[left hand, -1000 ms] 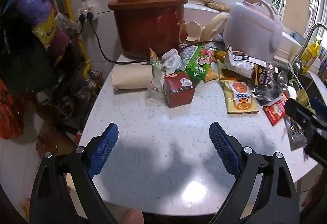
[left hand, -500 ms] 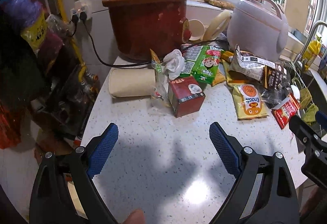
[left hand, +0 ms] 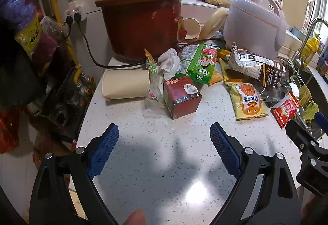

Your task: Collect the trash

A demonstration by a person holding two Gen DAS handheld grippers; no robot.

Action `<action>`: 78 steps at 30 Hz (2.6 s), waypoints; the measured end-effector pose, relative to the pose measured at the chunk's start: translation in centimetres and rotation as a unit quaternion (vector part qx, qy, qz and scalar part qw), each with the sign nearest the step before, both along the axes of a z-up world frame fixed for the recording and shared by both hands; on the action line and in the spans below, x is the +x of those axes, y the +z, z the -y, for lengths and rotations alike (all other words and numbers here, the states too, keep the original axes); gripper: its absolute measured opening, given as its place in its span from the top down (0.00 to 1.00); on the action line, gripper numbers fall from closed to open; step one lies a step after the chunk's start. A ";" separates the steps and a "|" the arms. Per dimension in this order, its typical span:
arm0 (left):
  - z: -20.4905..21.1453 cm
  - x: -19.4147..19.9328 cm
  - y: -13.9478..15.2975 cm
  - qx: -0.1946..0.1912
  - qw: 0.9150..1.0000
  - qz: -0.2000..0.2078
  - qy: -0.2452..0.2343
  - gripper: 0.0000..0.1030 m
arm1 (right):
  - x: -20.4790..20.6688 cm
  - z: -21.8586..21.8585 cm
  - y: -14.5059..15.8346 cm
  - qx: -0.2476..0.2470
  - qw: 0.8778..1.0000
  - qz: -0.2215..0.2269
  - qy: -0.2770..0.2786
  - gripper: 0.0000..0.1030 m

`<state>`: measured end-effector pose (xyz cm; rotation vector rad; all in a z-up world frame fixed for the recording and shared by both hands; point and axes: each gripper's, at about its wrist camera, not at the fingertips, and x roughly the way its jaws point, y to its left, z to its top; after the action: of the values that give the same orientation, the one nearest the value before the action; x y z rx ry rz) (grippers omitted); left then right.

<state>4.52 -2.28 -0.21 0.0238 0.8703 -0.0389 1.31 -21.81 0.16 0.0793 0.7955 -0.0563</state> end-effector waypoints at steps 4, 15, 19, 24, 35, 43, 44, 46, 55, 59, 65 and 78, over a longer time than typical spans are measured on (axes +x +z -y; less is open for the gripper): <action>-0.2 0.0 -0.1 -0.003 1.000 -0.002 0.003 0.14 | 0.0 -0.1 -0.3 0.000 1.000 -0.003 0.001 0.05; -0.4 -0.5 0.0 -0.011 1.000 0.003 0.013 0.14 | -0.2 0.2 -0.1 -0.002 1.000 0.000 0.000 0.05; -0.4 -0.6 -0.1 -0.011 1.000 0.003 0.014 0.14 | -0.2 0.2 -0.1 -0.003 1.000 0.001 0.001 0.05; -0.4 -0.7 -0.2 -0.009 1.000 0.003 0.014 0.14 | -0.4 0.2 0.0 -0.003 1.000 0.001 0.002 0.05; -0.6 -1.0 -0.3 -0.009 1.000 0.003 0.015 0.14 | -0.6 -0.1 -0.2 -0.004 1.000 0.000 0.005 0.05; -0.4 -1.2 -0.3 -0.005 1.000 0.005 0.012 0.14 | -0.7 -0.1 -0.2 -0.003 1.000 -0.001 0.006 0.05; -0.4 -1.2 -0.4 -0.005 1.000 0.005 0.011 0.14 | -0.7 -0.1 -0.2 -0.004 1.000 -0.001 0.006 0.05; -0.5 -1.2 -0.4 -0.007 1.000 0.003 0.011 0.14 | -0.7 -0.1 -0.2 -0.004 1.000 -0.001 0.007 0.05; -0.8 -1.1 -0.6 -0.013 1.000 -0.004 0.013 0.14 | -0.7 -0.2 -0.2 -0.004 1.000 -0.002 0.007 0.05; -0.8 -1.1 -0.7 -0.014 1.000 -0.005 0.010 0.14 | -0.8 -0.2 -0.2 -0.005 1.000 -0.002 0.008 0.05; -0.6 -1.3 -0.7 0.001 1.000 0.004 0.011 0.14 | -0.8 -0.2 -0.2 -0.005 1.000 -0.001 0.009 0.05; -0.9 -1.4 -1.0 -0.003 1.000 -0.004 0.020 0.11 | -0.7 -0.2 -0.3 -0.003 1.000 -0.002 0.012 0.05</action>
<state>3.17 -1.34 -1.25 0.0001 0.8786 -0.0039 0.62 -21.59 -0.16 0.0638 0.7996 -0.0371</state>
